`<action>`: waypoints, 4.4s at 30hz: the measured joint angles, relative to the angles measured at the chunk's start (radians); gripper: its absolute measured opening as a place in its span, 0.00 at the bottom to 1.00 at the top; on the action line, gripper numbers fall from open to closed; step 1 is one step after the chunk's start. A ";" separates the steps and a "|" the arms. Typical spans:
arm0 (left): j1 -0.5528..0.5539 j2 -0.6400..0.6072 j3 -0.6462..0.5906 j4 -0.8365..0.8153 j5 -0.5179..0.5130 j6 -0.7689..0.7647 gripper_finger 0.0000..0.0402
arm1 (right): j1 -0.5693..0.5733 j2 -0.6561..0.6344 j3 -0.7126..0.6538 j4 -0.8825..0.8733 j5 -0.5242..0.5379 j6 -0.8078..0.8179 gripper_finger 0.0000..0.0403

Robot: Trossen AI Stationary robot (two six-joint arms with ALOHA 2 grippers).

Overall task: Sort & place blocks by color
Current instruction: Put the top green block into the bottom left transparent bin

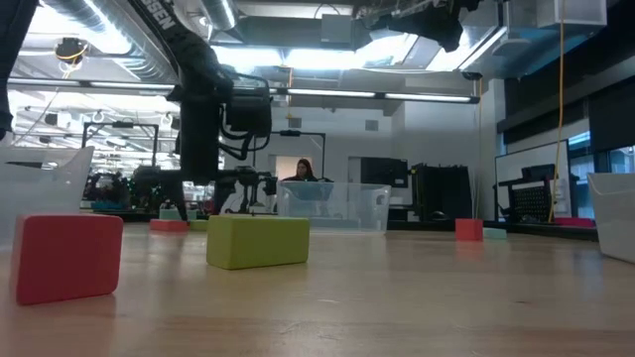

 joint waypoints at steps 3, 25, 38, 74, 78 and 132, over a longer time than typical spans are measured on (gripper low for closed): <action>0.000 0.002 0.000 -0.001 -0.002 -0.001 0.47 | 0.000 0.000 0.000 0.000 0.000 0.000 0.89; -0.001 -0.001 -0.019 -0.001 -0.006 -0.025 0.33 | 0.000 0.000 0.000 0.001 -0.001 0.004 0.89; 0.035 -0.184 -0.024 0.021 -0.111 0.346 0.28 | 0.000 0.000 0.000 0.001 -0.001 0.004 0.89; -0.505 -0.923 -0.326 1.137 0.217 1.259 0.28 | 0.000 0.000 0.000 0.197 -0.091 0.008 0.89; -0.505 -0.929 -0.327 1.137 0.221 1.259 0.28 | 0.000 0.000 0.000 0.196 -0.091 0.008 0.89; -1.222 -0.157 0.021 -0.199 0.457 0.922 0.28 | 0.000 0.000 0.000 0.103 -0.098 -0.022 0.89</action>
